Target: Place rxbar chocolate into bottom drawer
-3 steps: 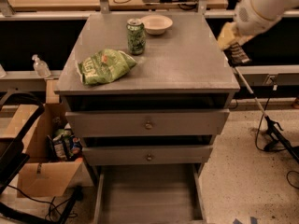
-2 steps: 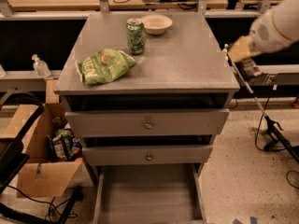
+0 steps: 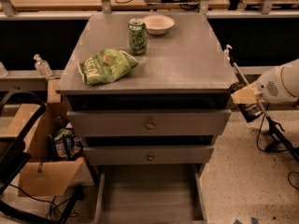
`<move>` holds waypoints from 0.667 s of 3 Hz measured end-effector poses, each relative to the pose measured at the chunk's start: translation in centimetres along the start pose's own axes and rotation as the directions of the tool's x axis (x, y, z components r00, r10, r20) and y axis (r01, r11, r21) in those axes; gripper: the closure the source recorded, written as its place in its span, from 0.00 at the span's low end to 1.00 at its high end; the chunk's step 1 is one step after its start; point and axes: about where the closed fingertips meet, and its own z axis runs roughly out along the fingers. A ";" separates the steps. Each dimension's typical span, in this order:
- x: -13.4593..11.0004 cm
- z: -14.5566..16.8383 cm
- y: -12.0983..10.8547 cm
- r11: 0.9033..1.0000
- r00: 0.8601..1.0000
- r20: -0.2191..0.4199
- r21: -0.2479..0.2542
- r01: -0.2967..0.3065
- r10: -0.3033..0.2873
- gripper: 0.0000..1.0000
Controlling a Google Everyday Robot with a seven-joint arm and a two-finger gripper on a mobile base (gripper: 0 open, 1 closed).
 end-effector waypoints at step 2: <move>3.1 2.4 2.0 1.000 0.999 -0.042 -0.016 0.010 -0.010 1.00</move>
Offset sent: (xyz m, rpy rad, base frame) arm -0.0416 0.0234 -0.0793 -0.0367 0.0795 0.0364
